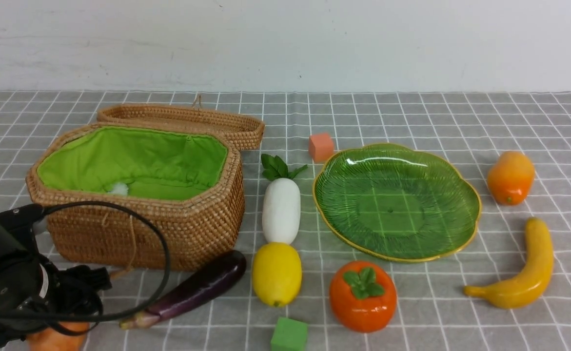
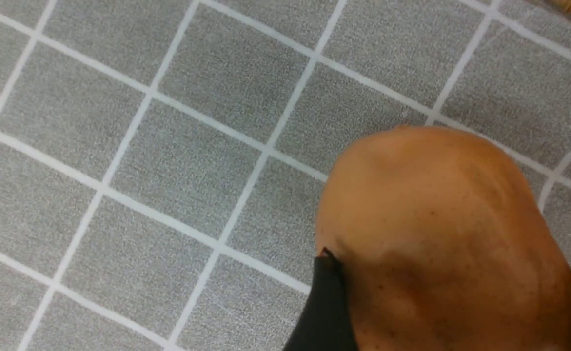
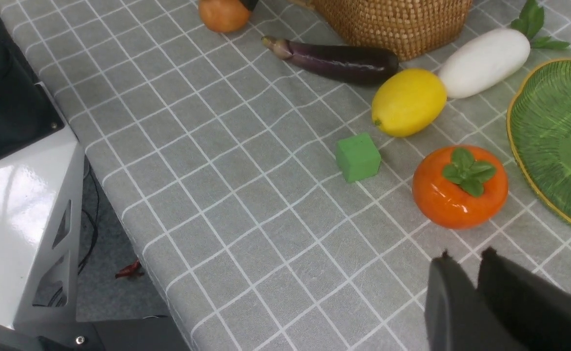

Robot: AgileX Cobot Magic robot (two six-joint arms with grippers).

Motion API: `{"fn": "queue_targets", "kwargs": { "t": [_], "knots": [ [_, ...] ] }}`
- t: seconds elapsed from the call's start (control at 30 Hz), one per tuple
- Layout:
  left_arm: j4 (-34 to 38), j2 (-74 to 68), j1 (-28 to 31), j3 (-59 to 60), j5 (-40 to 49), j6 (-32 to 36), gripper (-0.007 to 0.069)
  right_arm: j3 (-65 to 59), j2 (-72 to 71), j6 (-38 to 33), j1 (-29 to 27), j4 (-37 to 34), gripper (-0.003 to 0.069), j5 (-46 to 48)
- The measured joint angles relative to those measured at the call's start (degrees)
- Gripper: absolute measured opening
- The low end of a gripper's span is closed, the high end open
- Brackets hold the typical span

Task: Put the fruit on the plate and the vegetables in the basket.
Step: Grab a potato with your left arm and place it in the basket on the left

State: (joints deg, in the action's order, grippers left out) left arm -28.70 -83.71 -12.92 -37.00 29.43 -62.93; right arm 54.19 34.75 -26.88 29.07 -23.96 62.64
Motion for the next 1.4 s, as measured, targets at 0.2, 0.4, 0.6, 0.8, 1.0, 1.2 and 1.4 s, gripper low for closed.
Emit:
{"fn": "queue_targets", "kwargs": {
  "t": [0.2,0.4,0.6,0.8,1.0,1.2,1.4],
  "knots": [
    [-1.0,-1.9,0.0,-0.8,-0.4,0.0,0.0573,0.0,0.0,0.0,0.0,0.0,0.0097,0.0],
    [-0.3,-1.8,0.0,-0.9,0.1,0.1,0.0573,0.0,0.0,0.0,0.0,-0.3,0.0097,0.0],
    [2.3,0.8,0.0,-0.5,0.9,2.8,0.0572,0.0,0.0,0.0,0.0,-0.4,0.0097,0.0],
    [6.5,7.5,0.0,0.8,6.1,6.2,0.057,0.0,0.0,0.0,0.0,-0.5,0.0097,0.0],
    [7.2,13.6,0.0,0.8,8.5,9.1,0.057,0.0,0.0,0.0,0.0,-0.7,0.0097,0.1],
    [12.4,23.3,-3.7,-6.4,14.0,21.3,0.057,0.0,0.0,0.0,0.0,-0.7,0.0097,-0.1],
    [18.2,22.7,-6.3,-21.9,13.2,38.8,0.057,0.0,0.0,0.0,0.0,-1.5,0.0097,-0.4]
  ]
}}
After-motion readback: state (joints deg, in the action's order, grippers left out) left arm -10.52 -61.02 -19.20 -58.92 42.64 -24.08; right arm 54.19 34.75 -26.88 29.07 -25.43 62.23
